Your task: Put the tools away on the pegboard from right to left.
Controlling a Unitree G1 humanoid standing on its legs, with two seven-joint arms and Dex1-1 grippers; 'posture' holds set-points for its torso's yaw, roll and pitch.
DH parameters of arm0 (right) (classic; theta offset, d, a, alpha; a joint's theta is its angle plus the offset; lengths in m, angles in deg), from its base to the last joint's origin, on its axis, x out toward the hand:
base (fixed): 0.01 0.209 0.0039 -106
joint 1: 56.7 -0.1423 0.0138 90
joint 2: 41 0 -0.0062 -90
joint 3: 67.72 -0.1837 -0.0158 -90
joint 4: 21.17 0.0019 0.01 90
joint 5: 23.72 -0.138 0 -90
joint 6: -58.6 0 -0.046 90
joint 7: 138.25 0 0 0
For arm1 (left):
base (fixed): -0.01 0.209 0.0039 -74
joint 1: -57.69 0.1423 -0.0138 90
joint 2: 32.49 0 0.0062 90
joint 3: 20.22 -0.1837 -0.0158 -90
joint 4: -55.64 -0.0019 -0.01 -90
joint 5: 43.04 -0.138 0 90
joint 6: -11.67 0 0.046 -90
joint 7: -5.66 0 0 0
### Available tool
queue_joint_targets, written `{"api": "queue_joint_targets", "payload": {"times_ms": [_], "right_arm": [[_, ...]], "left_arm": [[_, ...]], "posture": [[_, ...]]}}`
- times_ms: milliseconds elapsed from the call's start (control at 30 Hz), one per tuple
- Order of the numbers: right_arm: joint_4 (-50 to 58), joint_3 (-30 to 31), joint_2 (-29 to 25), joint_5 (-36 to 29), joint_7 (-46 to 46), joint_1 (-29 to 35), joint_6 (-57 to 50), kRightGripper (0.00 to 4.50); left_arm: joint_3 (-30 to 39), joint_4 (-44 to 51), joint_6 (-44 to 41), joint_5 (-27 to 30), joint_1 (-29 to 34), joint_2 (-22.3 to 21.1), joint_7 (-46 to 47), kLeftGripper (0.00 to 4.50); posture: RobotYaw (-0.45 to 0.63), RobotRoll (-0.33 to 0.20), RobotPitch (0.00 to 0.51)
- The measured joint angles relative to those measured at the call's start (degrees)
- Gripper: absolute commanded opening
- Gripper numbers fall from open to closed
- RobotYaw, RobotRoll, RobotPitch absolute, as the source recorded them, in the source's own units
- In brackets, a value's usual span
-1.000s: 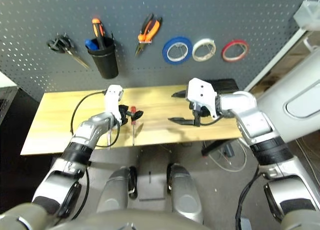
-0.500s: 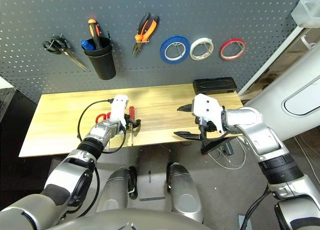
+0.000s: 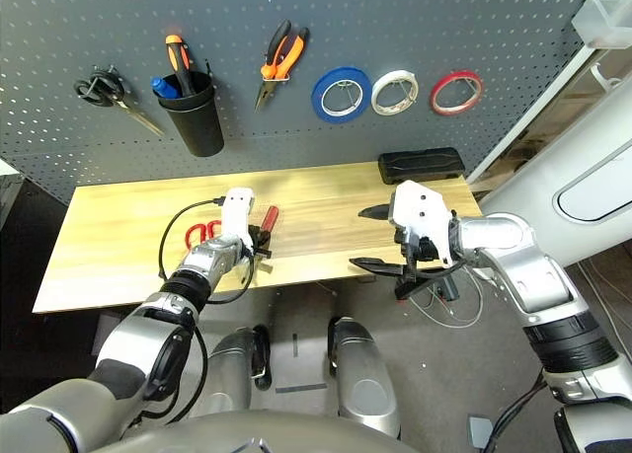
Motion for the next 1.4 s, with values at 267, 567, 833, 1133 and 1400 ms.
{"api": "queue_joint_targets", "payload": {"times_ms": [267,567,833,1133,1400], "right_arm": [[-10.98,-1.42,3.09,-3.4,5.89,-4.77,3.59,4.5],[-20.87,-5.14,3.89,-8.89,15.8,-12.33,5.78,4.5],[-23.47,-9.74,3.72,-14.05,19.6,-17.41,2.11,4.5],[-23.01,-14.34,1.92,-18.14,19.91,-19.96,-4.05,4.5],[-23.0,-15.42,1.83,-18.44,19.25,-21.5,-4.6,4.5]], "left_arm": [[2.42,38.85,-20.87,4.38,10.94,-7.31,-1.83,0.74],[14.03,58.66,-38.46,13.47,10.95,-15.62,-4.32,0.74],[22.34,57.47,-42.9,22.87,-2.61,-25.96,-11.43,0.74],[31.2,51.17,-47.17,31.31,-17.42,-24.31,-11.56,0.74],[33.99,40.39,-29.15,28.33,-24.96,-15.76,-1.86,0.74]], "posture": [[0.03,0.0,0.138],[0.09,0.0,0.114],[0.07,0.0,0.11],[0.05,0.0,0.105],[0.03,0.0,0.1]]}}
